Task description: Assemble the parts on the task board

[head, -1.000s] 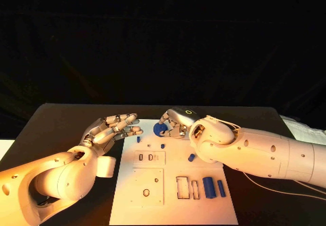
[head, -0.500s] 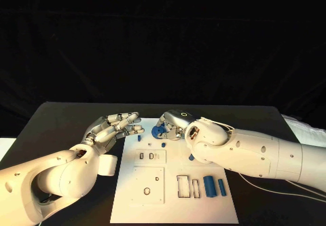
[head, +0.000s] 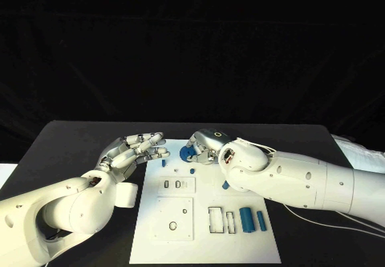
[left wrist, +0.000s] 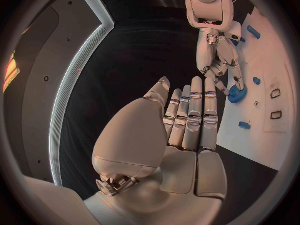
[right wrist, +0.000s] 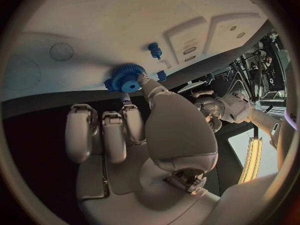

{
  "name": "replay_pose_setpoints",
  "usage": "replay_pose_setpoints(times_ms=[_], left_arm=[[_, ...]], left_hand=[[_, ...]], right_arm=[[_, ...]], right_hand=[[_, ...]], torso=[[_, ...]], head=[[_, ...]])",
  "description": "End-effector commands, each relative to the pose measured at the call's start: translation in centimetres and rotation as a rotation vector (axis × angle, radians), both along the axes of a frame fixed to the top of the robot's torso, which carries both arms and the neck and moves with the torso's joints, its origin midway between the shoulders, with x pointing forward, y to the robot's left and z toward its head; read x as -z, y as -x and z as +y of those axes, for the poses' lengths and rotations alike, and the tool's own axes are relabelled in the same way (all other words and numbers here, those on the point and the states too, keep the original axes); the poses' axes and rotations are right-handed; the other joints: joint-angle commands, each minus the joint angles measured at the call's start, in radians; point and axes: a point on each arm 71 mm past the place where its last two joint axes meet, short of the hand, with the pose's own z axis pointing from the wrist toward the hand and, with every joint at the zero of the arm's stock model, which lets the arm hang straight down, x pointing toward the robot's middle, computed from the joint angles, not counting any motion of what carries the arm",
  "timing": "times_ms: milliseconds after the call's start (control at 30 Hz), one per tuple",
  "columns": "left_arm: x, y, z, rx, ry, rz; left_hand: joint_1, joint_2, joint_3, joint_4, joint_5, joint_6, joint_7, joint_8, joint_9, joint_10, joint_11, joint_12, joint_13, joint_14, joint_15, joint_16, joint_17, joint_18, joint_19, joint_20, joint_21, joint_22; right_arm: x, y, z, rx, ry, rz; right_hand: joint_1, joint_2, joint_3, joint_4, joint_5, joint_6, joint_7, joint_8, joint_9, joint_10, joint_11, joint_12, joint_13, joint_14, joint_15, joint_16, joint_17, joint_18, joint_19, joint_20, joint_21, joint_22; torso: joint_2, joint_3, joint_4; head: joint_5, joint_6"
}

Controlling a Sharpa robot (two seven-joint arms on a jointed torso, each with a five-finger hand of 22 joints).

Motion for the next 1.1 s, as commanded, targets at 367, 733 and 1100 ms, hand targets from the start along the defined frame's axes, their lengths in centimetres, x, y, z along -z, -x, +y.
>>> replay_pose_setpoints(times_ms=[367,733,1100], left_arm=[[-0.1,0.0,-0.2,0.020,0.013,-0.003],[-0.1,0.1,-0.1,0.019,0.012,-0.002],[-0.1,0.1,-0.1,0.017,0.010,-0.001]], left_hand=[[0.003,0.005,0.004,0.000,0.000,0.004,0.000,-0.007,0.000,0.006,0.001,-0.006,-0.001,-0.005,0.001,-0.006,0.001,0.011,-0.002,0.000,-0.002,-0.002],[0.003,0.005,0.005,0.000,0.000,0.004,0.000,-0.007,0.000,0.006,0.001,-0.007,-0.001,-0.005,0.001,-0.007,0.002,0.011,-0.003,0.000,-0.002,-0.002],[0.003,0.005,0.005,0.000,0.000,0.004,0.000,-0.007,0.000,0.006,0.001,-0.007,-0.001,-0.005,0.001,-0.007,0.002,0.011,-0.003,0.000,-0.002,-0.002]], right_arm=[[0.4,0.0,-0.1,-0.003,0.026,0.046],[1.0,-0.3,-0.5,0.034,0.015,0.129],[-0.2,0.2,-0.9,0.018,-0.103,0.014]], right_hand=[[-0.017,-0.015,-0.115,0.083,0.035,-0.048,0.012,0.009,0.005,-0.022,0.011,-0.043,0.012,0.091,0.017,0.002,0.195,-0.009,0.001,0.020,-0.004,0.000],[-0.097,0.041,-0.153,0.171,0.120,-0.014,0.003,0.008,0.005,0.002,0.004,-0.003,0.046,0.093,0.011,0.007,0.206,-0.012,0.011,0.013,0.004,0.017],[-0.066,0.036,-0.155,0.154,0.154,-0.016,0.004,0.005,0.003,0.009,0.005,0.011,0.059,0.095,0.012,0.010,0.213,-0.017,0.023,0.014,0.015,0.039]], torso=[[0.000,0.0004,0.0002],[0.000,-0.0003,0.0015],[0.000,0.0008,-0.0016]], head=[[0.000,-0.001],[-0.001,-0.001],[0.003,0.001]])
